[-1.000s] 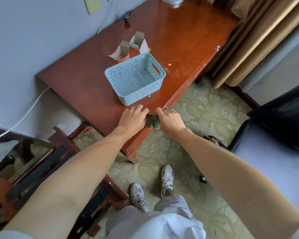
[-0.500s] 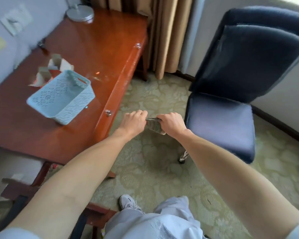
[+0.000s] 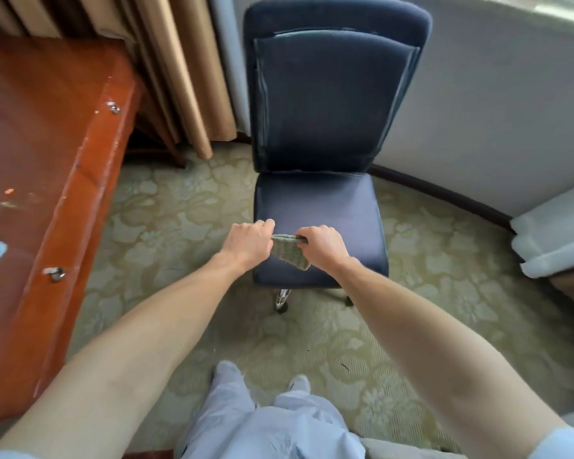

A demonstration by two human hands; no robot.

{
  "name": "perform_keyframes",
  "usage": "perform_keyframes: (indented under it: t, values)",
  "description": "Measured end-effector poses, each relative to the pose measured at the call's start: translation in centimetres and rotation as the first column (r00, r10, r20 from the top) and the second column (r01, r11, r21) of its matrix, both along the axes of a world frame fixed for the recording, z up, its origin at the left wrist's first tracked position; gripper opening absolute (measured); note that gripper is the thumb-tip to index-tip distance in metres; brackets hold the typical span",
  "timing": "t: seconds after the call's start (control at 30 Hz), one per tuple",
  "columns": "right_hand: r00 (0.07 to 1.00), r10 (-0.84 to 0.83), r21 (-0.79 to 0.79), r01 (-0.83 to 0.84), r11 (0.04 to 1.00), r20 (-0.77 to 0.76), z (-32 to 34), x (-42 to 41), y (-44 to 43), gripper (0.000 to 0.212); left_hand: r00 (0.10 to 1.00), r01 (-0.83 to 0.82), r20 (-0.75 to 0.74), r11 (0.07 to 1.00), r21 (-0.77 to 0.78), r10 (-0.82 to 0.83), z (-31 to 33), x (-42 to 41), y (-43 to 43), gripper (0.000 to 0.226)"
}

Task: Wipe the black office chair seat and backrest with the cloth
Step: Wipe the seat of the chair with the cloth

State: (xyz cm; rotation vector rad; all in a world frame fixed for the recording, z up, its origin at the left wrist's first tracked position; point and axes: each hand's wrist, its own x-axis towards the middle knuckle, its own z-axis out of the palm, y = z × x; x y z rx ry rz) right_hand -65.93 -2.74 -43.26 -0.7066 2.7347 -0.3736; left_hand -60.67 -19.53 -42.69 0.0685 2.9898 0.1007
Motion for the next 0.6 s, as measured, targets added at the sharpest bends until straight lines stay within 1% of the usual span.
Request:
perform_keyframes:
  t: [0.17,0.37,0.47,0.6]
  values:
    - [0.992,-0.100,0.005,0.100,0.995,0.081,-1.4,-4.3,2.9,0.030,0.998,0.047,0.050,0.999,-0.007,-0.046,-1.7,-5.6,2.5,0.014]
    - [0.960,-0.238,0.016,0.238,0.971,0.145,-3.2,-10.3,5.0,0.037,0.990,0.127,0.060,0.992,0.018,-0.128,-4.4,-12.9,4.6,0.014]
    - [0.952,-0.261,0.039,0.258,0.965,0.162,-3.7,-12.4,6.7,0.038,0.981,0.190,0.030,0.981,0.027,-0.191,-5.7,-15.3,6.1,0.016]
    - [0.937,-0.294,0.073,0.285,0.956,0.190,-4.3,-14.4,9.4,0.041,0.966,0.247,0.061,0.967,0.054,-0.250,-7.0,-17.5,8.3,0.017]
